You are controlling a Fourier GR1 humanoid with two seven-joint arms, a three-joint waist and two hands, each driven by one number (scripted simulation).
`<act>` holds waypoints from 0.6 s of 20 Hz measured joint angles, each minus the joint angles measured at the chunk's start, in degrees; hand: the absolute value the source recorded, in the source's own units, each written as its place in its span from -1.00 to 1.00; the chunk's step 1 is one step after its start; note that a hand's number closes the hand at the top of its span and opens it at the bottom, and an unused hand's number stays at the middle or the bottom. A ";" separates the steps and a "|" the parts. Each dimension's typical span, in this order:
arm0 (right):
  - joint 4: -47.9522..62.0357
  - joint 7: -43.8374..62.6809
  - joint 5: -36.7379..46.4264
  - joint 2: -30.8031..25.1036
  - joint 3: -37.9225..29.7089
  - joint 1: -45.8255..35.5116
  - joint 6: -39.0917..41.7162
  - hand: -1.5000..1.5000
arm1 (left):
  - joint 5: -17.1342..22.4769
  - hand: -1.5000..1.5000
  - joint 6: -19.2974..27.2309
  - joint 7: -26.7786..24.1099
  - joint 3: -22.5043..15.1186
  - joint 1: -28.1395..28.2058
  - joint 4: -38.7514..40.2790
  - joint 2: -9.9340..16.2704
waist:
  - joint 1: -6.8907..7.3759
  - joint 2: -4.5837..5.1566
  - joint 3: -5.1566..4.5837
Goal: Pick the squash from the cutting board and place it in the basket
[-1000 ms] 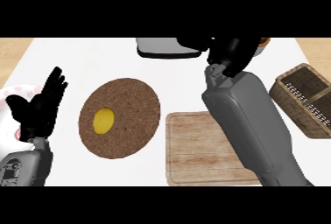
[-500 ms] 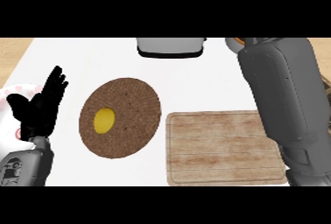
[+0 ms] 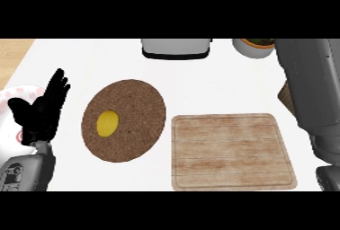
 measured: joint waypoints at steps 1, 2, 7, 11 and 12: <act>0.48 -0.48 -0.51 -0.66 -0.54 0.65 0.24 1.00 | 0.25 0.00 -0.20 0.89 0.13 0.03 -0.90 0.30 | 0.01 -0.03 0.00; 1.57 -1.02 -1.01 -1.24 -1.23 0.78 0.21 1.00 | 0.13 0.00 -0.12 1.22 -0.03 0.43 -1.48 0.20 | 0.07 -0.02 0.02; 3.73 -3.03 -3.00 -3.63 -3.21 3.73 0.83 1.00 | -0.06 0.00 0.02 1.27 -0.24 1.11 -1.90 -0.23 | -0.08 -0.05 0.02; 5.75 -5.63 -5.35 -6.07 -5.19 4.64 1.37 1.00 | 0.17 0.00 -0.53 0.69 0.01 1.01 -1.30 -0.06 | -0.05 -0.03 0.02; 5.58 -6.00 -6.05 -6.36 -5.57 5.03 1.54 1.00 | 0.10 0.00 -0.55 0.35 -0.07 1.54 -1.50 -0.20 | -0.07 -0.04 0.03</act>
